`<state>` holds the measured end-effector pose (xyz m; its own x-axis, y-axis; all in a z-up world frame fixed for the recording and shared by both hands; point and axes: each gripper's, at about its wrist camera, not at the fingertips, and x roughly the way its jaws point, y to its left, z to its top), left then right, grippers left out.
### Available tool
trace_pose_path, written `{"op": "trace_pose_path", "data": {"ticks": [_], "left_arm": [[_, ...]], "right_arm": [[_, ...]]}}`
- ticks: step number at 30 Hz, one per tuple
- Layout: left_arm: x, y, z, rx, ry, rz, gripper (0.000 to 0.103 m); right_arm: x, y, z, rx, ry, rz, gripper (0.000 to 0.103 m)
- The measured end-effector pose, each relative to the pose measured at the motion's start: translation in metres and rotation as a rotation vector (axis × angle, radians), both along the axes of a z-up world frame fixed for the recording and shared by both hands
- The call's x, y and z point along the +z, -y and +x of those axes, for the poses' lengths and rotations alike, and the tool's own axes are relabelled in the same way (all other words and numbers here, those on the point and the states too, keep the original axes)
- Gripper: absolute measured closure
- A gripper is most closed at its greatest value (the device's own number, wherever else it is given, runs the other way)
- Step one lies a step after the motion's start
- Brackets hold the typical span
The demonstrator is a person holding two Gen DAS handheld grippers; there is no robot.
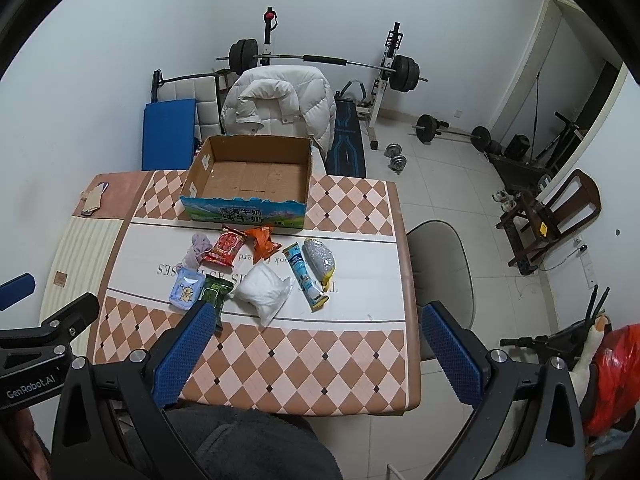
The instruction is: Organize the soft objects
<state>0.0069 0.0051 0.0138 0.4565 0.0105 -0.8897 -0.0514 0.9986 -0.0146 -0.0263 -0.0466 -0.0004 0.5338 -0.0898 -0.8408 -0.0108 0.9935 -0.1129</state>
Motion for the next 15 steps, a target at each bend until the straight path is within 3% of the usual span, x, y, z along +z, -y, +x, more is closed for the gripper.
{"op": "trace_pose_path", "data": {"ticks": [15], "left_arm": [[0.0032,0.0030,-0.0050,0.004,0.033,0.006,0.000]], "right_arm": [[0.0034,0.0029,-0.0026,0.008,0.023,0.008,0.000]]}}
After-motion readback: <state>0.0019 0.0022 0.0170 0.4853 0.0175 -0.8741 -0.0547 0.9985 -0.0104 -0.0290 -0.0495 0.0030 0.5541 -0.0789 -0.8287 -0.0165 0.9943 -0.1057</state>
